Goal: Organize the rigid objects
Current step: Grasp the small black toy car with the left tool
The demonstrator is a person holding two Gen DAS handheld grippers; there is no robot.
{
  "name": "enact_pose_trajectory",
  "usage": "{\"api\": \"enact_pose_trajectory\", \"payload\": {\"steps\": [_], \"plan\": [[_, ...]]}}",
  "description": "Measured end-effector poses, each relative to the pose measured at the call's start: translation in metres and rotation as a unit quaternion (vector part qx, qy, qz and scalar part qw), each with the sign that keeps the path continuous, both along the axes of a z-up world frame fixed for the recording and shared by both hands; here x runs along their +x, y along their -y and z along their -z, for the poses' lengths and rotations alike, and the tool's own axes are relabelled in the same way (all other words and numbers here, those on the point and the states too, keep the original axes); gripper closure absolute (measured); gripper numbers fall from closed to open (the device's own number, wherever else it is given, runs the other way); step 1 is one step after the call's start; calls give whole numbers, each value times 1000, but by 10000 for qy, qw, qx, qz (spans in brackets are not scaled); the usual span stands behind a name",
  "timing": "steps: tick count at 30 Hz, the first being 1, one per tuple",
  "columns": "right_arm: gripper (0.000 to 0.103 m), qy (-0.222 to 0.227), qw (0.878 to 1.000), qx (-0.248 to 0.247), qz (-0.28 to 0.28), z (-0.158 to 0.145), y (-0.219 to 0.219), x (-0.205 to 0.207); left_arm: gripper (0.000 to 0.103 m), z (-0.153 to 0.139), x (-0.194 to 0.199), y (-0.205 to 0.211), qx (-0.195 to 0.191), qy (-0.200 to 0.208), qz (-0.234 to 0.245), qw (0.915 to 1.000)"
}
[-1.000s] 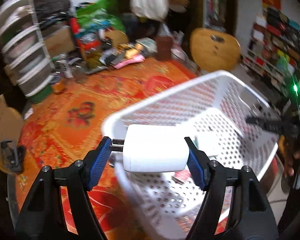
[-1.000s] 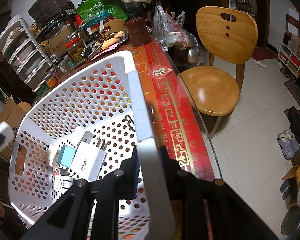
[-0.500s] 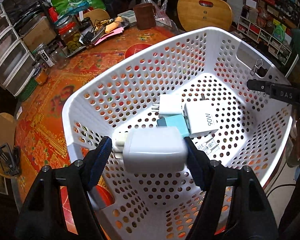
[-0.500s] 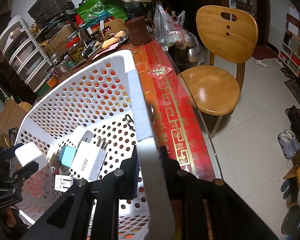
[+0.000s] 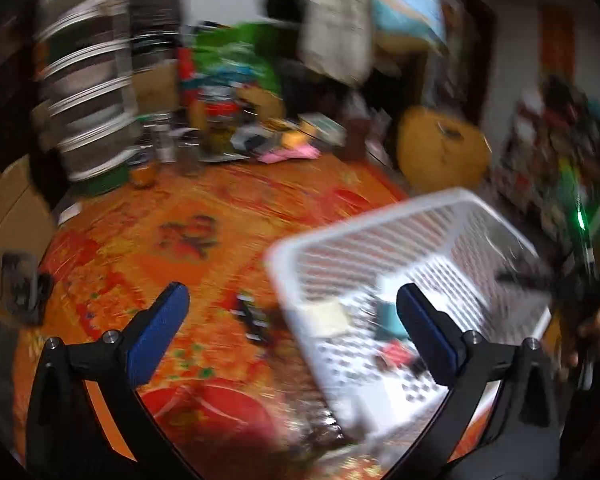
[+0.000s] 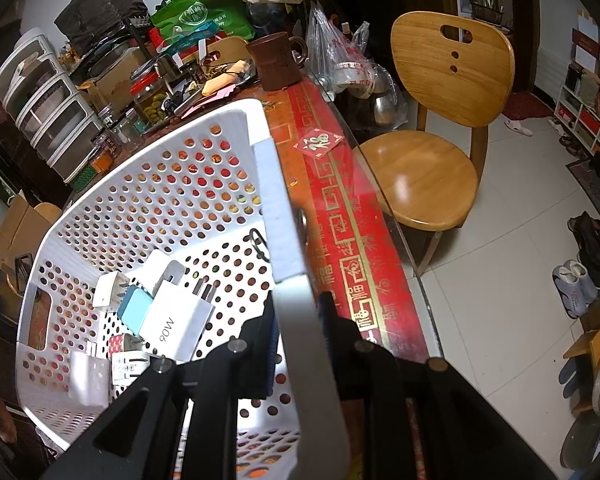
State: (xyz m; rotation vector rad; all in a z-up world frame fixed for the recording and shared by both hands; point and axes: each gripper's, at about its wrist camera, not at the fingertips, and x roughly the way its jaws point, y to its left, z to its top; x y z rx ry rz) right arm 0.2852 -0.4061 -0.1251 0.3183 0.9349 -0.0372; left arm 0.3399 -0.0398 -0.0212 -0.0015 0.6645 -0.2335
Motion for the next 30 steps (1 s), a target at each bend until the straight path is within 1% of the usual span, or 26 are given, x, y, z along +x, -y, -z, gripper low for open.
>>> {"api": "enact_pose_trajectory", "payload": {"steps": [2,3,5,7,9,11,13,14,15,16,19,21,23,25,26,28,30], "plan": [[85,-11,10000,-19,-4,0,0,0,1,9,8,-36,-236,-71,-302,9992],[85,-20,10000,-36,-6,-1,0,0,1,19,14,-58,-394,-127,-473,9980],[85,-24,10000,-65,-3,-1,-1,0,1,39,30,-76,-352,-363,-623,9968],[85,-35,10000,-73,-3,-1,-1,1,1,67,51,-83,-177,-736,-554,9956],[85,-30,10000,-65,-6,-1,-1,1,4,92,70,-82,-163,-1102,-394,9930],[85,-28,10000,-68,-5,-2,-1,1,6,108,80,-79,-370,-1336,-240,9901],[85,-32,10000,-64,-7,-1,-1,1,7,118,92,-74,-467,-1532,-223,9868],[85,-34,10000,-66,-6,-1,-1,1,10,121,98,-73,-509,-1620,-265,9851],[85,-35,10000,-70,-7,-1,-1,1,12,124,103,-72,-596,-1693,-266,9834],[85,-33,10000,-72,-14,-1,-1,1,14,126,106,-70,-639,-1736,-255,9824],[85,-24,10000,-75,-22,0,-1,1,14,129,114,-60,-614,-1805,-262,9813],[85,-27,10000,-90,-21,0,-2,1,14,137,124,-50,-694,-1939,-253,9782],[85,-23,10000,-88,-36,0,-2,1,14,143,133,-45,-757,-2031,-332,9757],[85,-19,9999,-93,-39,0,-2,0,14,149,140,-43,-710,-2107,-434,9740],[85,-21,9999,-91,-40,0,-2,0,17,152,142,-41,-661,-2131,-487,9736],[85,-19,9999,-96,-43,0,-2,0,19,156,144,-38,-545,-2109,-545,9745],[85,-16,9999,-94,-43,0,-2,0,28,157,145,-35,-363,-2072,-618,9757]]}}
